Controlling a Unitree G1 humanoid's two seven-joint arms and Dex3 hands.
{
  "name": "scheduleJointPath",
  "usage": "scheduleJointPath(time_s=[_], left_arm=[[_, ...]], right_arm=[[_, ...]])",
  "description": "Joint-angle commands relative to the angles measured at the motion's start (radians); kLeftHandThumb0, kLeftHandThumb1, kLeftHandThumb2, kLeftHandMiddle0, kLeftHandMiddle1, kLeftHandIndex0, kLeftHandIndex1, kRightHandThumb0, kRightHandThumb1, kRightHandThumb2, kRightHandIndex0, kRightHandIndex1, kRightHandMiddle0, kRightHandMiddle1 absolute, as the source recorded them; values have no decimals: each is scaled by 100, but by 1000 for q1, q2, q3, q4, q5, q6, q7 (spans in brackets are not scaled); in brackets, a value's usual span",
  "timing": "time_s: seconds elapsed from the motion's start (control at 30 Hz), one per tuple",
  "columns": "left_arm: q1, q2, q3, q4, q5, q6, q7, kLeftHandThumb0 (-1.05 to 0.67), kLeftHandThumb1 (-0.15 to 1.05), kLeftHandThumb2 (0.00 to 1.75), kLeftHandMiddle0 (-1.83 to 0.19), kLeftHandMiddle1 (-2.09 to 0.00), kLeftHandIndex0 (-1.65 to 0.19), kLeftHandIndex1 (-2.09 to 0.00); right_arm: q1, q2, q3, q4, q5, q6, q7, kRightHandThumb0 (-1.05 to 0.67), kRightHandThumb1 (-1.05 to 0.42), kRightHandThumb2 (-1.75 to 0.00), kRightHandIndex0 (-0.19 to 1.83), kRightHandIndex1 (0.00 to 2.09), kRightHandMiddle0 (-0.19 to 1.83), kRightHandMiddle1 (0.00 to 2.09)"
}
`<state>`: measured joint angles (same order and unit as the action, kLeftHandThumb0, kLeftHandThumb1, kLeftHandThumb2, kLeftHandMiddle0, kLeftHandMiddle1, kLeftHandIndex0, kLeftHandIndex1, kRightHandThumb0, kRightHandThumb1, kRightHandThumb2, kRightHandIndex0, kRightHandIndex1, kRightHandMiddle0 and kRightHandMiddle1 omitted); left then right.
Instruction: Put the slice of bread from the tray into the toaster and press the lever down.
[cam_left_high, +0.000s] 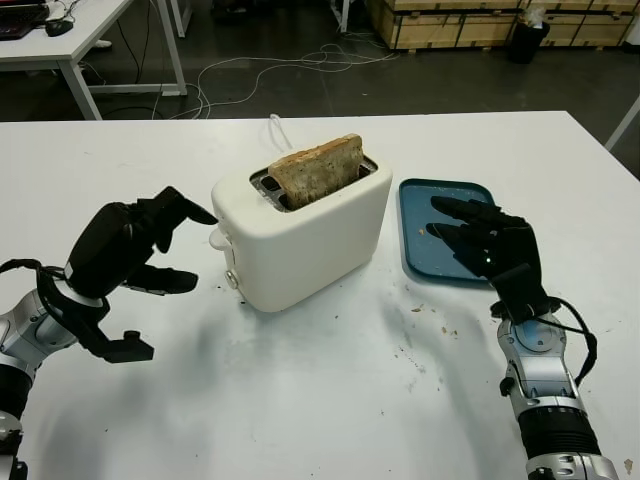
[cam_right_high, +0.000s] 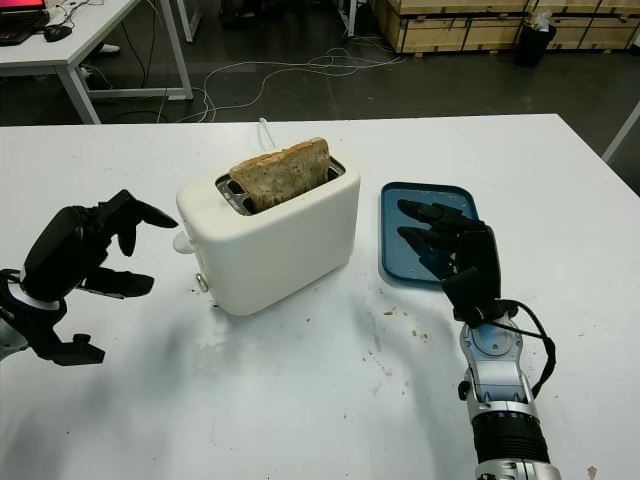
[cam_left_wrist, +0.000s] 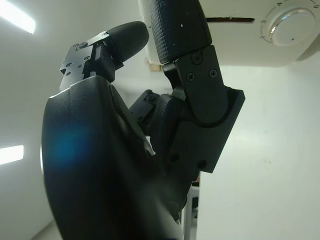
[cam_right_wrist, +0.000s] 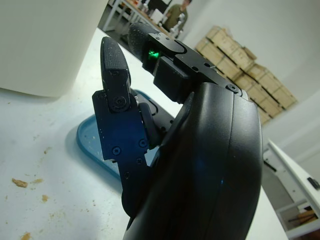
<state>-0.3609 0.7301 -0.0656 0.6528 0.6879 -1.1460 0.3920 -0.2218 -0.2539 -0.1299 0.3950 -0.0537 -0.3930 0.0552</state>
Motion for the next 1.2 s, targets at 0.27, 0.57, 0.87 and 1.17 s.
scheduleJointPath(time_s=[0.27,0.57,0.87,1.17], left_arm=[[-25,11,-34,30,-34,9,-80,-101,92,87,-116,-175,0,-148],[-33,-9,-50,59,-42,6,-96,-103,92,84,-116,-175,-1,-150],[-34,-9,-58,61,-36,16,-99,-104,92,86,-116,-175,0,-151],[-27,-21,-74,36,-13,50,-92,-105,92,88,-125,-175,0,-161]], right_arm=[[-2,-1,0,-9,2,13,-6,-48,-92,-14,112,2,99,0],[1,-1,-2,-11,6,8,-4,-46,-92,-14,113,2,99,0],[3,1,-4,-11,12,8,2,-47,-92,-13,112,2,99,0],[3,1,-4,-13,10,9,1,-47,-92,-13,112,2,99,0]])
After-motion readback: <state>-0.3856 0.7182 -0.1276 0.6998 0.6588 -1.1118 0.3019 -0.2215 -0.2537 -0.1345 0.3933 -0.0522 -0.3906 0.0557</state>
